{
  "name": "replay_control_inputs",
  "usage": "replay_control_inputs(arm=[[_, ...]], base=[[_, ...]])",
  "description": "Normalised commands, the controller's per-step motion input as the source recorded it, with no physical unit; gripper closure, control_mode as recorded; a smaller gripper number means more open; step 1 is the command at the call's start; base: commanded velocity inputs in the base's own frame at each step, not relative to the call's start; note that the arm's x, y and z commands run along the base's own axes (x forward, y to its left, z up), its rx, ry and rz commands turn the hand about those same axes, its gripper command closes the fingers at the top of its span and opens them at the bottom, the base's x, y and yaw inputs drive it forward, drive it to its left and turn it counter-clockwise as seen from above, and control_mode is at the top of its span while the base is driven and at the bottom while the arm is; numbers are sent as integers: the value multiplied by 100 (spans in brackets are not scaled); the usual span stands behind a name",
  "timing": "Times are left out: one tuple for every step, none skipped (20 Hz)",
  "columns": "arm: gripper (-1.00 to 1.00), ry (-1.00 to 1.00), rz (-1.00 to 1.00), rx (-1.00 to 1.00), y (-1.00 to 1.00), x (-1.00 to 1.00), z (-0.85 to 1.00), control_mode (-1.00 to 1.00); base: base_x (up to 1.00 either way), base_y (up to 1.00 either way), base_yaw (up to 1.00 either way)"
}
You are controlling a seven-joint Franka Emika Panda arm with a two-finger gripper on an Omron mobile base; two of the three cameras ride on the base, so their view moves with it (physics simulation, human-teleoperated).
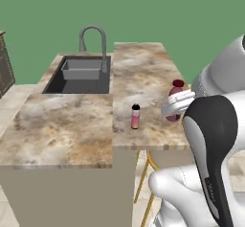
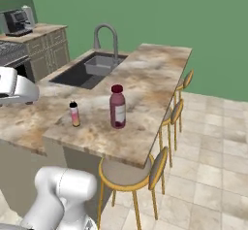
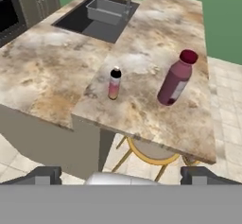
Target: Move the drinks to the dining counter.
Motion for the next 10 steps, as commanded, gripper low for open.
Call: replay_control_inputs(arm=[[-100, 0, 0, 0, 0, 0, 0, 100], [-100, 0, 0, 0, 0, 0, 0, 100], [-100, 0, 0, 0, 0, 0, 0, 100], [-100, 0, 0, 0, 0, 0, 0, 100], [-100, 0, 0, 0, 0, 0, 0, 100], [-100, 0, 0, 0, 0, 0, 0, 100], [-100, 0, 0, 0, 0, 0, 0, 100], [-100, 0, 0, 0, 0, 0, 0, 100], [-100, 0, 0, 0, 0, 0, 0, 100], [-100, 0, 0, 0, 0, 0, 0, 100]], base=[[-16, 50, 57], [0, 54, 72], [0, 37, 78], [8, 33, 82], [6, 26, 85], [3, 27, 87], [1, 29, 87], [2, 31, 87], [2, 21, 89], [4, 5, 93]])
